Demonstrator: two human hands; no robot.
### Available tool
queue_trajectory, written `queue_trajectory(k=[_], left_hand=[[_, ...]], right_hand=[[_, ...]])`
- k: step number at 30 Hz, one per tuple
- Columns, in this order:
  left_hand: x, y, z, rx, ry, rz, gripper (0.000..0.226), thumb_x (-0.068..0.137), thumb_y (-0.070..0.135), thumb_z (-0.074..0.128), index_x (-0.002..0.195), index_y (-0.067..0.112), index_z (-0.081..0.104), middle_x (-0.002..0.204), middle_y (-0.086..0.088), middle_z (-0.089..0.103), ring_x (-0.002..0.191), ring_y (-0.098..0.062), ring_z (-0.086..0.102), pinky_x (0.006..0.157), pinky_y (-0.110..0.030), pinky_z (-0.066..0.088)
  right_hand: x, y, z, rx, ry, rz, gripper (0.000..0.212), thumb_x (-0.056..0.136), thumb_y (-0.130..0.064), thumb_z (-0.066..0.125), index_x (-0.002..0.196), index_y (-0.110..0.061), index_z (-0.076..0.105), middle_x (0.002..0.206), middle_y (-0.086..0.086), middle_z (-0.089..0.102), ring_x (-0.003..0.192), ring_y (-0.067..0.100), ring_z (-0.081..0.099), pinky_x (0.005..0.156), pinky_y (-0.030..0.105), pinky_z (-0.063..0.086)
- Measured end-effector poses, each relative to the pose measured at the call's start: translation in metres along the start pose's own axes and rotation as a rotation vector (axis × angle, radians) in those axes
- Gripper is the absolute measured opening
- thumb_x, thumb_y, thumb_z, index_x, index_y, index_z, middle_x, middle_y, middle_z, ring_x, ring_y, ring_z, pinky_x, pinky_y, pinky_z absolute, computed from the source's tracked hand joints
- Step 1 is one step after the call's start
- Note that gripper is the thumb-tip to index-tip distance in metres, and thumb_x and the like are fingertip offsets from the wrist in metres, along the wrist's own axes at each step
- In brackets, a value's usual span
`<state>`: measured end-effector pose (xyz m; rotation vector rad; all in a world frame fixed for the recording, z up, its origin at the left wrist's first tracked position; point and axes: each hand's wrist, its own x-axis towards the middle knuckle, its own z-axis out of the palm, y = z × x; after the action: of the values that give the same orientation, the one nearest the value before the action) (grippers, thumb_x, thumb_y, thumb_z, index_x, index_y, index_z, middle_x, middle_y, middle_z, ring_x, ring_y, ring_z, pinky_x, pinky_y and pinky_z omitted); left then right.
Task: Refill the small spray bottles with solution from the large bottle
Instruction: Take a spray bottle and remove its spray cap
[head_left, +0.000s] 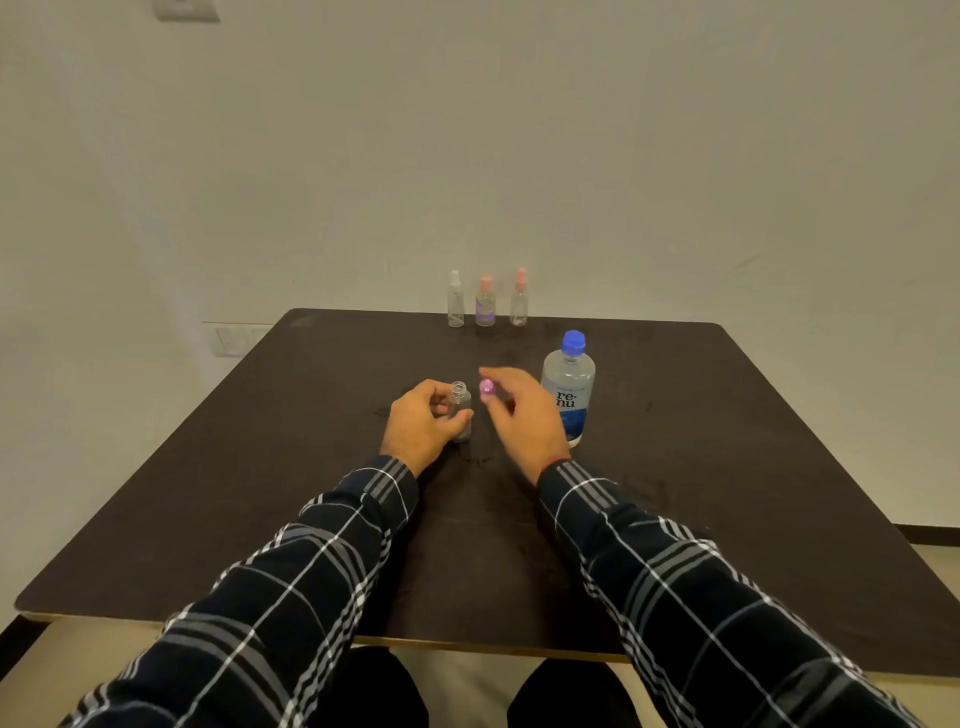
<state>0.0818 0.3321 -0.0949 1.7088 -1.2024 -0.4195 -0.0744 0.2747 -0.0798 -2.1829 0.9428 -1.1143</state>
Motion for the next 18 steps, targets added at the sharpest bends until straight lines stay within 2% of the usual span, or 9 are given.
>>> queue_trajectory(k=[3,7,9,10,12,13,16,18], left_hand=[[-0.001,0.001,0.000,0.003,0.001,0.005,0.030,0.080,0.017,0.082,0.105,0.018,0.066,0.097,0.005,0.070,0.088,-0.007,0.066,0.075,-0.011,0.051],[-0.003,0.002,0.000,0.004,0.001,-0.015,0.033,0.080,0.017,0.082,0.108,0.017,0.066,0.098,0.005,0.069,0.088,-0.007,0.065,0.071,-0.008,0.049],[-0.004,0.005,0.001,0.024,0.003,-0.008,0.033,0.080,0.016,0.080,0.110,0.016,0.066,0.095,0.007,0.069,0.085,-0.004,0.065,0.074,-0.010,0.051],[-0.003,0.007,0.002,0.036,0.001,-0.008,0.033,0.080,0.016,0.079,0.110,0.016,0.066,0.093,0.008,0.068,0.084,-0.003,0.065,0.078,-0.015,0.054],[-0.001,0.010,0.001,0.045,-0.010,-0.024,0.034,0.081,0.016,0.078,0.111,0.019,0.064,0.094,0.007,0.067,0.085,-0.005,0.064,0.088,-0.028,0.057],[0.000,0.011,0.000,0.045,-0.018,-0.030,0.038,0.081,0.017,0.079,0.114,0.020,0.062,0.097,0.007,0.067,0.089,-0.007,0.064,0.092,-0.032,0.056],[0.001,0.007,-0.006,0.065,-0.040,-0.016,0.072,0.078,0.029,0.083,0.140,0.021,0.048,0.118,0.006,0.063,0.112,-0.010,0.058,0.103,-0.032,0.048],[-0.003,0.005,-0.009,0.064,-0.051,0.005,0.095,0.075,0.041,0.084,0.153,0.023,0.033,0.131,0.009,0.054,0.121,-0.007,0.049,0.105,-0.028,0.040]], right_hand=[[-0.011,0.010,0.005,-0.239,-0.184,0.067,0.030,0.097,-0.022,0.058,0.126,-0.025,0.064,0.120,-0.003,0.068,0.110,0.014,0.061,0.096,0.035,0.051],[-0.014,0.008,0.002,-0.397,-0.431,0.129,0.026,0.096,-0.016,0.053,0.111,-0.031,0.067,0.103,-0.009,0.068,0.103,0.016,0.062,0.090,0.037,0.051],[-0.014,0.007,-0.004,-0.425,-0.462,0.104,0.031,0.095,-0.013,0.051,0.113,-0.033,0.066,0.109,-0.010,0.068,0.106,0.016,0.061,0.093,0.040,0.052],[-0.014,0.007,-0.007,-0.440,-0.456,0.069,0.033,0.096,-0.014,0.052,0.118,-0.035,0.065,0.118,-0.010,0.067,0.112,0.017,0.060,0.096,0.042,0.051],[-0.017,0.007,-0.017,-0.442,-0.373,-0.018,0.035,0.096,-0.022,0.053,0.129,-0.032,0.062,0.136,-0.010,0.061,0.124,0.016,0.056,0.100,0.041,0.050],[-0.022,0.007,-0.023,-0.420,-0.289,-0.071,0.034,0.096,-0.025,0.054,0.128,-0.030,0.063,0.134,-0.009,0.062,0.122,0.014,0.057,0.098,0.037,0.051],[-0.042,0.007,-0.047,-0.373,0.065,-0.223,0.018,0.092,-0.026,0.055,0.105,-0.027,0.067,0.099,-0.012,0.067,0.089,0.008,0.063,0.074,0.025,0.053],[-0.049,0.013,-0.063,-0.296,0.247,-0.130,0.007,0.090,-0.027,0.057,0.096,-0.027,0.059,0.087,-0.013,0.059,0.073,0.006,0.056,0.063,0.021,0.047]])
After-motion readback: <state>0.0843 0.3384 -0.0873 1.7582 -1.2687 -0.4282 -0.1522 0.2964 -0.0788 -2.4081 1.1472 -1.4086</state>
